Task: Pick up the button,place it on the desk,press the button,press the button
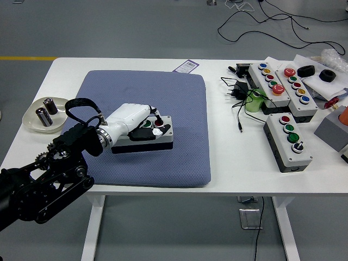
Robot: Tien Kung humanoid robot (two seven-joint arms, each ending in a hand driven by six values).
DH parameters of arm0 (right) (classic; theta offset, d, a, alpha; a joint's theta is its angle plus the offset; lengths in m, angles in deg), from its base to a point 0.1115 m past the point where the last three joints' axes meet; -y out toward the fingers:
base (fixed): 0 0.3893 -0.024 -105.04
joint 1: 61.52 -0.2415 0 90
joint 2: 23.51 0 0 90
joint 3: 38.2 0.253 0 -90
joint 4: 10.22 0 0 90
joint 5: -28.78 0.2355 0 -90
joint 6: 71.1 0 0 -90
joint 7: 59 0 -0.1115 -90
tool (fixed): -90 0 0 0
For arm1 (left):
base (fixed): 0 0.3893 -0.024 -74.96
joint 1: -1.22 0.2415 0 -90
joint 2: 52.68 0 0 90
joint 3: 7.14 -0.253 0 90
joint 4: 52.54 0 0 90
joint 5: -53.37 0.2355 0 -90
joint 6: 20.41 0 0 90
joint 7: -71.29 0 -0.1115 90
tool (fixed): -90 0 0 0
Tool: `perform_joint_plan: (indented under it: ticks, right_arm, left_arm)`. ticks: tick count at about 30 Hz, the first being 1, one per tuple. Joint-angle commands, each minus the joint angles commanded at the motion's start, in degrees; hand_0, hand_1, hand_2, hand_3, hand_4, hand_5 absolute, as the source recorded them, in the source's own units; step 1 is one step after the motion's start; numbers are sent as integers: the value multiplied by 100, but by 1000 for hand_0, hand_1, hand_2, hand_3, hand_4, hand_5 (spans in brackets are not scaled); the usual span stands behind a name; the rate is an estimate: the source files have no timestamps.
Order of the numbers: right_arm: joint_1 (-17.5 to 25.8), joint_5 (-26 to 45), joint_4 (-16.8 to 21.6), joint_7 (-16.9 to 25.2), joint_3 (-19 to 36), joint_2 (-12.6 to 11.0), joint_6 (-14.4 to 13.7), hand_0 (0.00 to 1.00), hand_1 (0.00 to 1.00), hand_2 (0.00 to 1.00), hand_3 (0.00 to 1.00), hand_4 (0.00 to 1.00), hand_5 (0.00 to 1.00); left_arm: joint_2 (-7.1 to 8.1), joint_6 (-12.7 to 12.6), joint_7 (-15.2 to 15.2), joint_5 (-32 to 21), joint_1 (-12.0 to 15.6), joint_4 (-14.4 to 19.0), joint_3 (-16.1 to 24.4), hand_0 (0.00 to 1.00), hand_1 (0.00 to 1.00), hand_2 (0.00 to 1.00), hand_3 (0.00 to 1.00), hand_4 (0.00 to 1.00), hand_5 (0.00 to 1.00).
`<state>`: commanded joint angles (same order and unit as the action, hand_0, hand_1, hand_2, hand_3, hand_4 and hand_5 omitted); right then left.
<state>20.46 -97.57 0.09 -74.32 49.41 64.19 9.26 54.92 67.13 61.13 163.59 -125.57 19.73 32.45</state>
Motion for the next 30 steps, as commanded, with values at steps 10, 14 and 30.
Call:
perform_joint_plan:
  ticks: [10,14,30]
  right_arm:
    - [2,14,0,11,-17,-4,0,672,646,691,636,313,193]
    - [-3,20,0,14,-16,-4,-1,672,646,691,636,313,193]
    - [-18,83,0,12,-67,-3,1,672,646,689,636,313,192]
  left_arm:
    - [23,110,11,13,42,-146,-82,2,2,2,614,672,965]
    - [31,-31,37,22,66,-80,2,2,2,2,627,674,975]
    - [-92,-1379,447,-1242,419,245,1352,70,124,193,802,677,998]
